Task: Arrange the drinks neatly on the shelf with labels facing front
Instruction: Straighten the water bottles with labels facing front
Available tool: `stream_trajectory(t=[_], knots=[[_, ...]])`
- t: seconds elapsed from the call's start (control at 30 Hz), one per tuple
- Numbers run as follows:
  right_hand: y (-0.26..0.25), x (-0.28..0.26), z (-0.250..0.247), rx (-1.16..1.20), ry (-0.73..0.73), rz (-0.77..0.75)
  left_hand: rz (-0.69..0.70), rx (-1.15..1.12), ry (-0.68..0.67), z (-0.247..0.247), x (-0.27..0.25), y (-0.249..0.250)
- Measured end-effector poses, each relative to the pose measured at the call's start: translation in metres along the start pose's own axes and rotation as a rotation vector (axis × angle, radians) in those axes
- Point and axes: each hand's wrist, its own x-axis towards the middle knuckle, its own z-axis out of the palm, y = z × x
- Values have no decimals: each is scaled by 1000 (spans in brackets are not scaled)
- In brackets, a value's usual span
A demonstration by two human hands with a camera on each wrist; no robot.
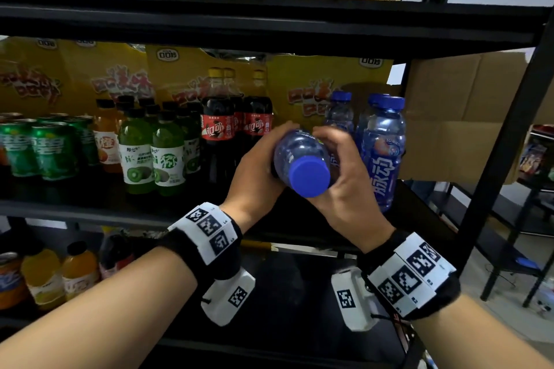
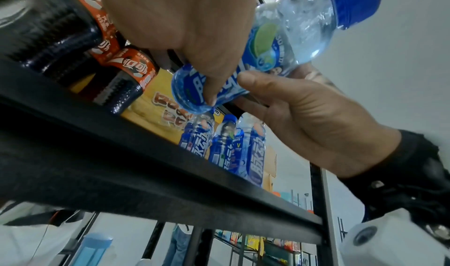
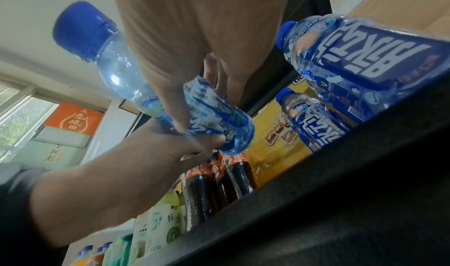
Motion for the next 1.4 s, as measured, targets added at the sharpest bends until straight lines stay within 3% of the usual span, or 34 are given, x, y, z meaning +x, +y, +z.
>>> stream_trajectory(t=[0.17,0.3,0.4,0.57,0.73,1.1,1.4], knots=[[2,8,0,32,-48,85,10,96,-24,-11,7,-4],[11,27,-2,38,-113,235,-98,75,-125,-21,10,-19],[31,48,6,65,-140,452,-240,70,-190,-29,9,-29],[59,77,23,47,-100,650,-281,584,-350,-46,-9,-51],[73,90,34,-9,-111,692,-185,753,-440,-46,-13,-54],[88,107,48,-82,-25,759,-213,824,-546,-43,-15,-56],[69,108,26,-195,-96,774,-243,811,-570,-45,-11,-53]])
